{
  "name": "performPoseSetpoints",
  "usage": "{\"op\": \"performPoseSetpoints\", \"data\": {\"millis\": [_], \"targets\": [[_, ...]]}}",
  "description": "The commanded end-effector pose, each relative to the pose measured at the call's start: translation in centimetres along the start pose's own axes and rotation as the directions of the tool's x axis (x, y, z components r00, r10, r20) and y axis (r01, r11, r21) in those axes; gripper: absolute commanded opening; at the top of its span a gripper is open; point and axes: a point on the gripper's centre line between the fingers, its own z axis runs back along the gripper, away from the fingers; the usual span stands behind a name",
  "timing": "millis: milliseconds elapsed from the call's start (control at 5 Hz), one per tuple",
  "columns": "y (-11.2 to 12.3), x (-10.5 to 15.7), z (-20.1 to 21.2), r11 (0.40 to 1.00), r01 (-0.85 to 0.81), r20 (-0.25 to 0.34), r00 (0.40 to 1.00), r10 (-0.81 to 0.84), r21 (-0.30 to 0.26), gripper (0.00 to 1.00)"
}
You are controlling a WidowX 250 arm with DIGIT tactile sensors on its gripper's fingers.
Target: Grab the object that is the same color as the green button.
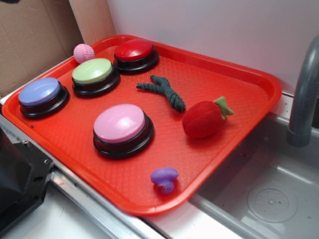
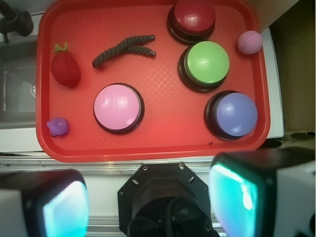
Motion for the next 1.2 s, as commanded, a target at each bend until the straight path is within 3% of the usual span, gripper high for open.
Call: {"op": "performPoseSetpoints", "data": {"millis": [0, 200, 400, 600, 800, 1000], "targets": [[-4.6, 10.3, -6.1, 0.934, -0.356, 0.080, 0.931, 0.356, -0.016, 1.00], [-3.3, 13.9, -9.0, 0.855, -0.516, 0.081, 0.852, 0.518, -0.049, 1.00], [-2.7, 15.6, -13.1, 0.808, -0.573, 0.030, 0.813, 0.582, -0.134, 1.00], [-2.9, 16.2, -17.4, 0.782, -0.599, -0.056, 0.799, 0.599, -0.174, 1.00], [-4.6, 15.5, -21.0, 0.801, -0.573, -0.119, 0.820, 0.560, -0.173, 1.00], [-7.0, 14.7, -22.5, 0.843, -0.516, -0.139, 0.856, 0.499, -0.153, 1.00]]}}
